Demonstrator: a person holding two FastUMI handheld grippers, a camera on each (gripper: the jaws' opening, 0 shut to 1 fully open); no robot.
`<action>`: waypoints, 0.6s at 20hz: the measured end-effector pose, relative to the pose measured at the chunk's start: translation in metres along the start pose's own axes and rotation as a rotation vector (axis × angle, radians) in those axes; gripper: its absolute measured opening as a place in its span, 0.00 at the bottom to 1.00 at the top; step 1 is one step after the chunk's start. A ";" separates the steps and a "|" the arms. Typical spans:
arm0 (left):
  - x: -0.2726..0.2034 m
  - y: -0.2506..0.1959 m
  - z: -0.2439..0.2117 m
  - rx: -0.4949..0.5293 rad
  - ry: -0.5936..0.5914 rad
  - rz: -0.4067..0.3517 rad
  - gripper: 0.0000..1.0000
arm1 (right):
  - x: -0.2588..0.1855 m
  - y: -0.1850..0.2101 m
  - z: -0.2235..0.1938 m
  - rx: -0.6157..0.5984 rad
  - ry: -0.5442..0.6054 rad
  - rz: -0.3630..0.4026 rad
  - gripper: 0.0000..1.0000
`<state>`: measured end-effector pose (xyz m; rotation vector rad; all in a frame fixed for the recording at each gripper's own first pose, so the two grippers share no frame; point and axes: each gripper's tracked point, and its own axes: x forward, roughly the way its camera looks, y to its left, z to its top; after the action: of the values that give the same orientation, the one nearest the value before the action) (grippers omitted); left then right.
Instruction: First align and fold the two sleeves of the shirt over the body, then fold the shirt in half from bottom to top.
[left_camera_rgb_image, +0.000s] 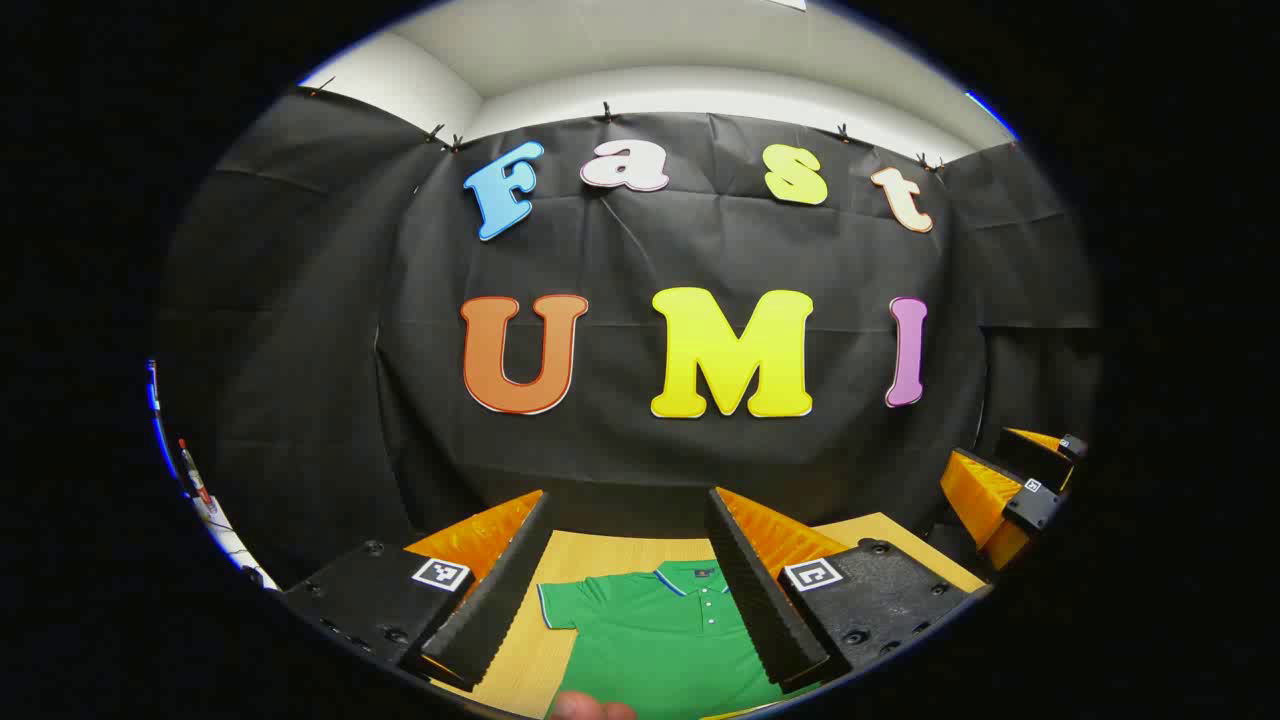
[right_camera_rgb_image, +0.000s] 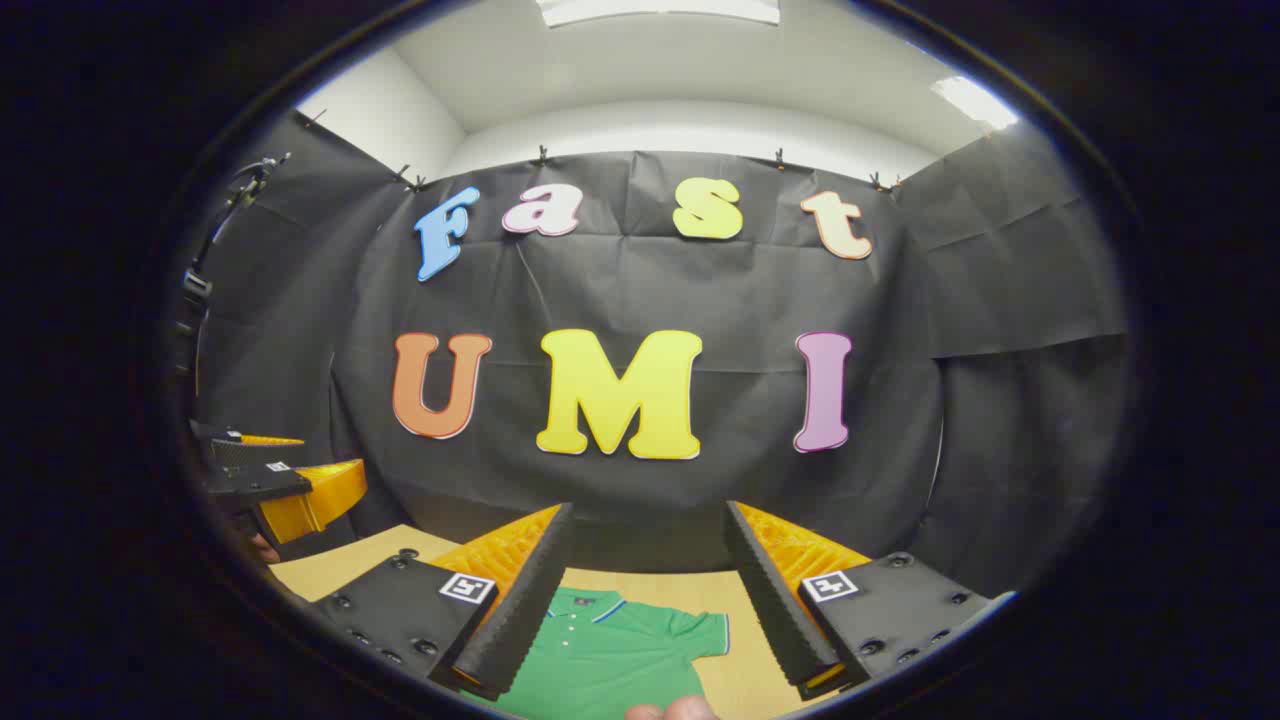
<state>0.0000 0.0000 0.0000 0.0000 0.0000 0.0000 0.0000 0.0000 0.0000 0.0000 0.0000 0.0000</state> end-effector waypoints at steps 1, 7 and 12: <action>0.002 0.001 -0.002 -0.004 0.001 0.001 0.98 | 0.002 0.000 0.002 0.005 -0.002 -0.001 0.89; 0.004 0.002 -0.001 0.001 0.000 0.019 0.98 | 0.012 -0.003 0.002 0.011 -0.004 0.011 0.89; 0.008 -0.001 -0.001 0.010 -0.007 0.023 1.00 | 0.016 -0.007 0.002 0.015 -0.007 0.017 0.89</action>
<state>0.0078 -0.0008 -0.0013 0.0098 -0.0071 0.0232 0.0162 -0.0070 0.0015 0.0145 -0.0069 0.0166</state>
